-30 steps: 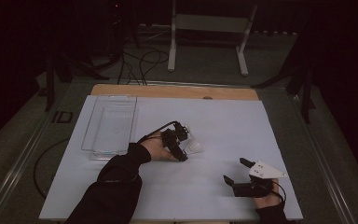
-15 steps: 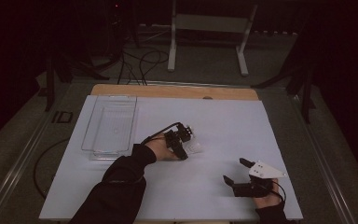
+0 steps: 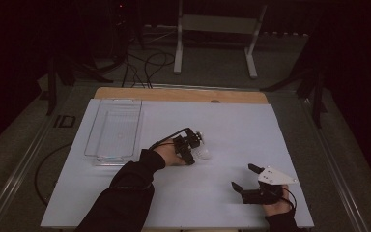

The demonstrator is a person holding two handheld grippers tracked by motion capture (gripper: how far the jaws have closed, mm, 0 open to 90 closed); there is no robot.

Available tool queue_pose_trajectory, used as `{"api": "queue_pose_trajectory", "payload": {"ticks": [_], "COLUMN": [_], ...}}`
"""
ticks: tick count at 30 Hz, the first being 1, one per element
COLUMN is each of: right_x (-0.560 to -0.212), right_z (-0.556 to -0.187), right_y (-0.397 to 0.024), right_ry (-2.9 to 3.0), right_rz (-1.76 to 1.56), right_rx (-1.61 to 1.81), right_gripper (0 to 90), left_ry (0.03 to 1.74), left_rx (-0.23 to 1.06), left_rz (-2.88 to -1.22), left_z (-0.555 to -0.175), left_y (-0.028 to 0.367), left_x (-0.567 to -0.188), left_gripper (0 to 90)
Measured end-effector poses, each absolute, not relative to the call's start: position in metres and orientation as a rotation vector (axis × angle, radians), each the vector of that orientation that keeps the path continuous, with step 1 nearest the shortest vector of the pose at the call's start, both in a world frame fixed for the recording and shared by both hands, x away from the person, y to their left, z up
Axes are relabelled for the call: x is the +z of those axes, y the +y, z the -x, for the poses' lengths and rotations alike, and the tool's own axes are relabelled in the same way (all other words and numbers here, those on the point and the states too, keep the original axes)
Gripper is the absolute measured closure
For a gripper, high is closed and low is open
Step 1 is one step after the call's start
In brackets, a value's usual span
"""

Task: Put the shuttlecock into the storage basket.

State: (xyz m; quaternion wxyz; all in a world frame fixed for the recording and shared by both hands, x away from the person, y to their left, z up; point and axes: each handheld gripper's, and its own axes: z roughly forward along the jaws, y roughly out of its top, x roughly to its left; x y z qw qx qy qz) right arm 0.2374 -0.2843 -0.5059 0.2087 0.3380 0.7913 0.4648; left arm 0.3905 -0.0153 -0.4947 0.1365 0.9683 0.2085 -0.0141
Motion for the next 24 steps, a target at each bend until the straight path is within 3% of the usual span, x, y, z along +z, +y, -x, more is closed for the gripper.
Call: {"api": "queue_pose_trajectory", "payload": {"ticks": [24], "right_x": [-0.506], "right_z": [-0.237], "right_y": [-0.284], "right_ry": [2.2], "right_rz": [-0.941], "right_rx": [1.291], "right_gripper": [9.1], "left_ry": [0.539], "left_rx": [-0.126], "left_rz": [-2.823], "left_z": [-0.386], "left_y": [-0.012], "left_x": [-0.48], "left_gripper": [66.5]}}
